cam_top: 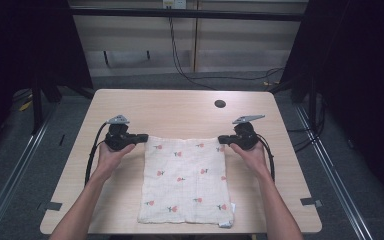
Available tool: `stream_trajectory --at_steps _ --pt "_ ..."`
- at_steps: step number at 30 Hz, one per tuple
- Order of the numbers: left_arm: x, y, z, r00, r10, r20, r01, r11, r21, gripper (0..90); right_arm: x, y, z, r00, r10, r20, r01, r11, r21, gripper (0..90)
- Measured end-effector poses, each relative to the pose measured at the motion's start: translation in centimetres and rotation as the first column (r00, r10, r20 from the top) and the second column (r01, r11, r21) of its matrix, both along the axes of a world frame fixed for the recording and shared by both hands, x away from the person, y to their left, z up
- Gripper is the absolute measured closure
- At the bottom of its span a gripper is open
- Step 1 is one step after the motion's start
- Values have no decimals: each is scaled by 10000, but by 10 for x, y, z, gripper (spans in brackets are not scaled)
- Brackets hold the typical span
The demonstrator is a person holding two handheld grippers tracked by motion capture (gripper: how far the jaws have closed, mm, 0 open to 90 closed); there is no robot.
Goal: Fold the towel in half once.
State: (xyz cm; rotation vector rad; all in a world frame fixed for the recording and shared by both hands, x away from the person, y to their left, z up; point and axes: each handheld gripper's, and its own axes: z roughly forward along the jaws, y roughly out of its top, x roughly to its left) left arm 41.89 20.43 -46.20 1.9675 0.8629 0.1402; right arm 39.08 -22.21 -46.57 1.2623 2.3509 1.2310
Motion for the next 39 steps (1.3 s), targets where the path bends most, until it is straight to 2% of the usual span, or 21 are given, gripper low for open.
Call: stream_trajectory --at_steps 1,3,4,6,7,8,9,10,14,15,16,20,23,27,31,32,34,36,37,39 --pt "1 0 2 10000 -3 -5 3 9999 -112 887 0 -1 1 10000 -1 25 1 10000 60 868" --pt "2 -1 6 9997 197 158 -198 9998 98 887 1 -2 3 9999 -27 109 25 9999 145 868" --pt "3 -2 7 9996 242 167 -243 9997 48 887 1 -2 4 9999 -60 118 58 9998 182 868" --pt "3 -1 8 9998 136 130 -131 9993 -356 887 2 -3 6 9998 -156 159 152 9996 240 868" --pt "1 -2 9 9998 122 171 -116 9993 -363 887 2 -2 6 9998 -117 184 110 9993 365 868" --pt "0 -3 10 9997 35 230 -29 9997 -262 887 2 -2 6 9998 -117 184 110 9993 365 868" --pt "-5 -3 10 9993 -171 347 170 9999 12 887 -2 -1 5 9999 -3 142 -2 9995 331 868" --pt "-5 -3 10 9993 -171 347 170 9999 12 887 -2 -1 5 9999 -3 142 -2 9995 331 868" --pt "-18 4 11 9982 -311 515 311 9995 1 887 -13 -3 5 9997 133 183 -141 9991 402 868" --pt "-25 7 13 9979 -303 568 310 9994 -117 887 -19 -5 7 9995 189 256 -199 9990 409 869" --pt "-25 7 13 9979 -303 568 310 9994 -117 887 -19 -5 7 9995 189 256 -199 9990 409 869" --pt "-37 10 20 9953 -581 778 590 9982 -101 887 -35 -7 16 9979 344 542 -373 9980 519 869" --pt "-49 12 26 9927 -827 878 868 9953 -431 887 -41 -6 20 9968 422 675 -457 9977 511 869" --pt "-66 12 28 9863 -1270 1049 1287 9916 -95 888 -56 -4 24 9928 640 1017 -700 9960 560 869" --pt "-75 15 26 9871 -1310 916 1352 9900 -409 888 -66 -6 28 9921 668 1063 -742 9950 673 869" --pt "-82 17 21 9869 -1321 924 1357 9902 -336 888 -72 -7 30 9919 740 1035 -818 9939 740 869" --pt "-84 18 20 9867 -1385 850 1417 9893 -337 888 -75 -7 29 9919 802 990 -879 9932 767 869" --pt "-90 19 21 9855 -1466 852 1486 9888 -171 888 -82 -6 24 9916 935 890 -997 9927 685 869" --pt "-95 20 21 9838 -1573 864 1590 9872 -137 888 -86 -5 20 9919 1034 742 -1068 9933 432 869" --pt "-100 21 22 9823 -1652 887 1669 9859 -124 888 -88 -5 20 9917 1052 740 -1085 9932 423 869"
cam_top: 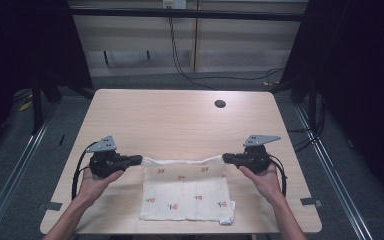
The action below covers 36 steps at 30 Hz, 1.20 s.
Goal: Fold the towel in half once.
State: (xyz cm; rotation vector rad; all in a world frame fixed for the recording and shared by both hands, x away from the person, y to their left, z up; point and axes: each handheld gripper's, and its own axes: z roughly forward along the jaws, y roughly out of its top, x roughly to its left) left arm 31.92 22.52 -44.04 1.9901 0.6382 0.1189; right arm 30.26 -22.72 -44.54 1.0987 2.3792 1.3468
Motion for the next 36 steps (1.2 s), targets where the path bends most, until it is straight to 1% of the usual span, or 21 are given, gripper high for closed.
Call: stream_trajectory --at_steps 1,2,3,8,9,11,12,14,17,19,21,22,23,26,27,28,29,30,32,35,36 --pt "-3 0 1 9999 -103 -33 103 9999 -17 888 -2 -1 2 10000 42 22 -42 9999 148 869" --pt "-6 1 2 9999 -111 73 111 9999 43 888 -7 -2 5 10000 76 63 -77 9998 205 869" --pt "-8 2 2 9999 -124 24 124 9999 -13 888 -7 -2 5 10000 76 63 -77 9998 205 869" --pt "-14 7 5 10000 -78 3 78 9999 -73 888 -22 -2 14 9995 234 196 -235 9997 73 870" --pt "-16 8 5 10000 -93 -2 93 9999 -72 888 -25 -3 16 9993 282 262 -286 9995 156 870" --pt "-21 8 7 9998 -29 179 29 10000 10 888 -33 -4 18 9986 193 487 -212 9990 400 870" --pt "-23 7 7 9999 -21 142 21 10000 8 888 -36 -3 18 9985 228 502 -252 9985 485 870" --pt "-24 5 6 10000 -46 -4 46 10000 -39 888 -42 -1 16 9984 258 499 -267 9995 178 870" --pt "-29 4 6 10000 -86 -4 86 9999 -92 888 -49 -2 14 9985 314 441 -321 9994 153 870" --pt "-32 5 8 9998 -168 61 168 9999 33 888 -53 -4 15 9983 355 452 -366 9990 241 870" --pt "-36 7 11 9998 -163 112 160 9996 243 888 -57 -5 16 9982 368 476 -376 9992 166 869" --pt "-38 8 12 9999 -127 58 125 9992 382 888 -60 -5 17 9982 397 452 -402 9991 117 869" --pt "-40 10 12 9998 -178 18 178 9991 378 888 -62 -5 17 9981 407 454 -412 9991 101 869" --pt "-46 10 9 9996 -252 -129 257 9989 402 888 -69 -1 14 9973 614 392 -609 9981 -132 869" --pt "-48 11 7 9994 -329 -127 335 9984 448 888 -71 1 13 9973 656 326 -651 9978 -155 869" --pt "-53 10 4 9990 -387 -218 399 9975 581 888 -74 3 10 9969 742 276 -733 9968 -327 869" --pt "-53 10 4 9990 -387 -218 399 9975 581 888 -74 3 10 9969 742 276 -733 9968 -327 869" --pt "-55 10 3 9989 -389 -276 407 9968 691 888 -79 4 10 9966 716 401 -702 9969 -362 869" --pt "-61 12 2 9986 -454 -278 471 9970 619 888 -81 3 9 9966 714 413 -702 9971 -285 869" --pt "-66 14 -3 9980 -480 -402 507 9964 680 888 -86 4 2 9966 789 230 -778 9960 -442 868" --pt "-69 15 -6 9984 -473 -318 493 9967 638 888 -87 3 -1 9967 801 150 -794 9958 -453 868"
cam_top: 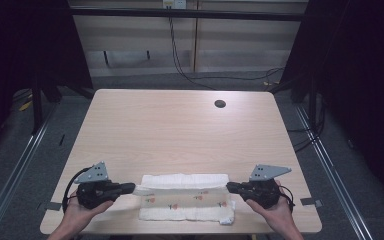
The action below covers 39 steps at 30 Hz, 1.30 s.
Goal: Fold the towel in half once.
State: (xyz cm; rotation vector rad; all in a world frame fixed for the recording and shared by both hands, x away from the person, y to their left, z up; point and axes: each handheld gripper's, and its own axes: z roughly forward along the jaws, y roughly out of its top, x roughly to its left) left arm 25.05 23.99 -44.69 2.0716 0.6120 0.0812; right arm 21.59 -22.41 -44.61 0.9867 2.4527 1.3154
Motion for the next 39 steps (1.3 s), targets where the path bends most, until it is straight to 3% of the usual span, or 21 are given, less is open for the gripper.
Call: stream_trajectory --at_steps 6,10,12,15,20,22,28,31,33,36,39 --pt "-11 -8 -14 9991 -412 -84 415 9983 397 887 -7 -1 -16 9993 59 -370 -68 9997 -242 856" --pt "-9 -10 -21 9981 -531 -316 549 9969 568 886 -10 -2 -22 9977 13 -673 -25 9998 -183 847" --pt "-11 -11 -24 9967 -658 -479 685 9961 555 885 -12 2 -26 9967 139 -799 -185 9982 -572 839" --pt "-16 -14 -29 9940 -764 -785 828 9931 825 885 -15 2 -27 9956 220 -910 -274 9979 -581 841" --pt "-18 -15 -30 9906 -1003 -933 1081 9907 831 878 -18 0 -30 9940 223 -1069 -290 9977 -616 812" --pt "-19 -16 -31 9897 -1112 -898 1206 9869 1074 866 -19 0 -30 9930 258 -1156 -327 9977 -587 794" --pt "-20 -14 -28 9905 -1130 -782 1194 9894 826 816 -29 3 -30 9926 233 -1192 -300 9981 -546 741" --pt "-19 -11 -26 9916 -1057 -739 1104 9918 641 787 -32 -1 -28 9940 -27 -1097 -32 9986 -536 676" --pt "-18 -10 -25 9934 -885 -736 924 9944 506 758 -29 -3 -25 9946 -323 -990 283 9988 -411 591" --pt "-17 -13 -25 9941 -812 -725 858 9943 629 702 -18 -3 -20 9960 -551 -697 524 9978 -395 570" --pt "-10 -14 -20 9957 -629 -679 648 9975 267 648 -2 -1 -19 9954 -766 -582 731 9955 -602 555"
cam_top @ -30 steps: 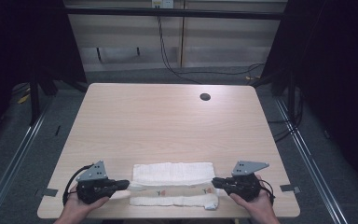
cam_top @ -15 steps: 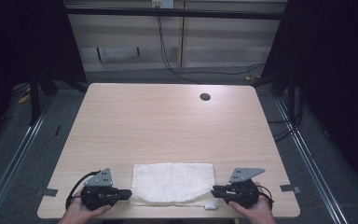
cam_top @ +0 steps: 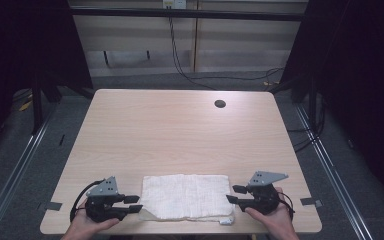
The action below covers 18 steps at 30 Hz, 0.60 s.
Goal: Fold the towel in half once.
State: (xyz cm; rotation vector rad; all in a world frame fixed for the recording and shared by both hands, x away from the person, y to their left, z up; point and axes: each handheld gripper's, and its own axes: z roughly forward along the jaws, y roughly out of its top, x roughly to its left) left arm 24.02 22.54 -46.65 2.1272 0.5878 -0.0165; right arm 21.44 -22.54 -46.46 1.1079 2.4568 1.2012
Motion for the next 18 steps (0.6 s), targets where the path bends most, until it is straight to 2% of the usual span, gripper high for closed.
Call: stream_trajectory --at_steps 2,5,6,8,10,11,13,14,18 --pt "5 0 2 9997 208 131 -210 9997 136 647 10 1 1 10000 -57 17 57 10000 -36 554" --pt "15 -5 0 9999 131 42 -132 9994 323 681 27 5 0 9999 -119 32 120 9997 -234 553" --pt "18 -6 -1 9999 143 -38 -142 9992 365 699 33 7 -1 9999 -166 31 168 9989 -430 553" --pt "27 -9 -5 9996 123 -250 -105 9974 716 738 50 14 -7 9997 -134 -189 121 9975 -699 555" --pt "35 -12 -7 9995 251 -208 -231 9958 881 737 54 15 -9 9996 -149 -232 128 9962 -866 555" --pt "41 -11 -9 9988 435 -224 -414 9954 866 733 58 16 -10 9994 -148 -324 120 9961 -876 551" --pt "46 -11 -14 9975 505 -490 -460 9949 899 684 64 16 -16 9988 -255 -411 222 9968 -771 518" --pt "45 -12 -16 9974 547 -462 -498 9935 1021 667 65 16 -19 9987 -256 -447 227 9976 -651 516" --pt "43 -12 -22 9958 757 -523 -690 9903 1207 587 66 19 -27 9988 -204 -449 166 9964 -831 511"
